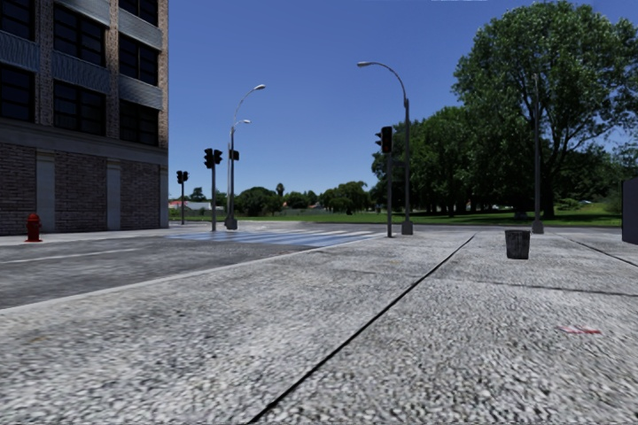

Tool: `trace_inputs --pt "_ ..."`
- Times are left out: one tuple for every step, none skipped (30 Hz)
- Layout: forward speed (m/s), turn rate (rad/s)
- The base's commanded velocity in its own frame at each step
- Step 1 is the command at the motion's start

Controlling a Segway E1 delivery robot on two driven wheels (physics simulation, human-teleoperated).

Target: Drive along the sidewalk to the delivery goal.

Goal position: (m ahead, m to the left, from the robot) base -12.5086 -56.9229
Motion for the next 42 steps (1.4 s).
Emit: trace_inputs --pt "1.69 -0.51" --pt "1.68 -0.51" --pt "1.68 -0.52" --pt "1.68 -0.52" --pt "1.68 -0.56" --pt "1.67 -0.6" --pt "1.65 -0.61" --pt "1.65 -0.61" --pt "1.65 -0.61" --pt "1.65 -0.61" --pt "1.65 -0.61" --pt "1.65 -0.61" --pt "1.65 -0.61" --pt "1.65 -0.61" --pt "1.65 -0.61" --pt "1.65 -0.61" --pt "1.65 -0.61" --pt "1.65 -0.61" --pt "1.65 -0.61" --pt "1.65 -0.61" --pt "1.65 -0.61" --pt "1.65 -0.61" --pt "1.65 -0.61" --pt "1.68 -0.61" --pt "1.68 -0.61" --pt "2.0 -0.61" --pt "2.0 -0.61" --pt "2.0 -0.61" --pt "2.0 -0.61" --pt "2.0 -0.61" --pt "2.0 -0.61" --pt "2.0 -0.61" --pt "2.0 -0.61" --pt "2.0 -0.61" --pt "2.0 -0.61" --pt "2.0 -0.61" --pt "2.0 -0.61" --pt "2.0 -0.61" --pt "2.0 -0.61" --pt "2.0 -0.61" --pt "2.0 -0.61" --pt "2.0 -0.61"
